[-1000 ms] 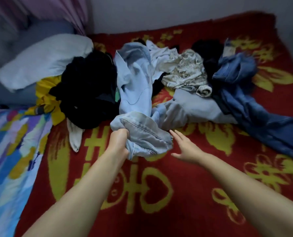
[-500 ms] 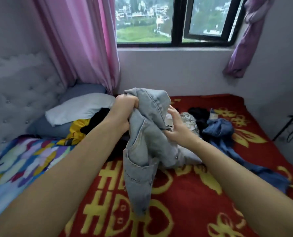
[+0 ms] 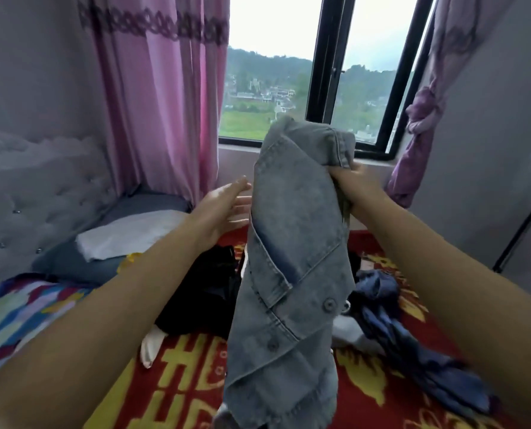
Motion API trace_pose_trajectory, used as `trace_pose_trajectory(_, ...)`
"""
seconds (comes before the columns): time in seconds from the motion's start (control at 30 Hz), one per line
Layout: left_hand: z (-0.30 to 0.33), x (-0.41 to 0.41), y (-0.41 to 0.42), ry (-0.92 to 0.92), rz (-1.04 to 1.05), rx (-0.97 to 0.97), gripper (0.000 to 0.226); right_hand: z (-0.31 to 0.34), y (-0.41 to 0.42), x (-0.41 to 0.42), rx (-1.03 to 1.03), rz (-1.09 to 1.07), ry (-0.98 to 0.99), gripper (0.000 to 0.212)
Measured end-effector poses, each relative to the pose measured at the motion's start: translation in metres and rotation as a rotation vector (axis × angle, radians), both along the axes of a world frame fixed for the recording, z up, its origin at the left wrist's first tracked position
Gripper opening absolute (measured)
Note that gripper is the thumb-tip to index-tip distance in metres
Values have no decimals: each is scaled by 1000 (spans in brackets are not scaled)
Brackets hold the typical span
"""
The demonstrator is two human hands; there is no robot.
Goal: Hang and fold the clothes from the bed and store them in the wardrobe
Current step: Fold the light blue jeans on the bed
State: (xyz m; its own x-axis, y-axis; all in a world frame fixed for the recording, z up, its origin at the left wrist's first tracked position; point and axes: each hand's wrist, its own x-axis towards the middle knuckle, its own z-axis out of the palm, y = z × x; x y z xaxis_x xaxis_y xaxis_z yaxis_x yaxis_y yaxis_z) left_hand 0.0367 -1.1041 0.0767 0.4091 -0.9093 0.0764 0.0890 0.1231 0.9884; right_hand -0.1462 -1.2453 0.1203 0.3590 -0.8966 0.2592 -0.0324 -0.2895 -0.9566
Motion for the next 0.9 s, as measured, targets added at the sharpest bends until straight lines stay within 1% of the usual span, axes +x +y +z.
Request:
trace_pose_trajectory(0.07, -19, -7, 4, -80, -77, -57, 21, 23, 2, 1, 32, -9, -105, 11)
trace_pose_trajectory(0.1, -26, -14, 5, -110, -129, -99, 25, 31, 5, 1, 43, -8, -150, 12)
trace_pose_trajectory(0.17, -34, -24, 4, -179, -206, -166, 43, 45, 10, 2, 47, -1, -181, 13)
trace_pose_trajectory(0.2, -37, -25, 2, -231, -202, -161, 45, 50, 12, 1, 45, -1, -177, 12)
trace_pose_trajectory(0.23, -39, -23, -2, -299, -151, -141, 40, 54, 11, 1, 43, -8, -168, 11)
trace_pose_trajectory(0.3, -34, -15, -6, -461, 57, -100, 22, 58, 7, -3, 40, -35, -132, 9)
trace_pose_trajectory(0.33, -31, -9, -9, -528, 155, -87, 18, 58, 3, -7, 39, -49, -116, 9)
trace_pose_trajectory(0.4, -22, 2, -14, -575, 299, -107, 18, 57, -2, -16, 39, -82, -99, 11)
trace_pose_trajectory(0.43, -17, 6, -14, -554, 328, -125, 18, 55, -5, -21, 50, -96, -108, 12)
trace_pose_trajectory(0.47, -14, 10, -14, -491, 297, -152, 18, 55, -6, -25, 64, -110, -125, 12)
trace_pose_trajectory(0.5, -14, 14, -15, -419, 201, -178, 17, 56, -7, -29, 78, -124, -149, 12)
trace_pose_trajectory(0.53, -19, 15, -14, -381, 53, -172, 20, 59, -7, -33, 87, -139, -177, 12)
trace_pose_trajectory(0.6, -49, 14, -14, -416, -232, -26, 31, 73, -6, -39, 90, -142, -237, 7)
trace_pose_trajectory(0.63, -71, 13, -18, -457, -310, 78, 36, 83, -6, -43, 90, -136, -278, 8)
trace_pose_trajectory(0.67, -92, 10, -24, -516, -310, 152, 34, 95, -8, -48, 87, -145, -319, 10)
trace_pose_trajectory(0.7, -111, 7, -33, -578, -225, 184, 23, 104, -11, -55, 82, -167, -349, 12)
trace_pose_trajectory(0.73, -122, 5, -41, -603, -104, 189, 8, 112, -15, -64, 68, -207, -351, 14)
trace_pose_trajectory(0.77, -122, 4, -51, -616, 30, 168, 11, 114, -22, -77, 41, -258, -330, 15)
trace_pose_trajectory(0.8, -115, 4, -61, -637, 161, 137, 19, 113, -29, -93, 9, -315, -279, 14)
trace_pose_trajectory(0.83, -100, 3, -69, -646, 274, 91, 23, 108, -36, -112, -30, -383, -199, 13)
trace_pose_trajectory(0.87, -81, 2, -75, -633, 343, 23, 22, 100, -41, -131, -75, -461, -84, 19)
trace_pose_trajectory(0.9, -60, 1, -80, -606, 367, -54, 19, 87, -45, -149, -119, -546, 91, 35)
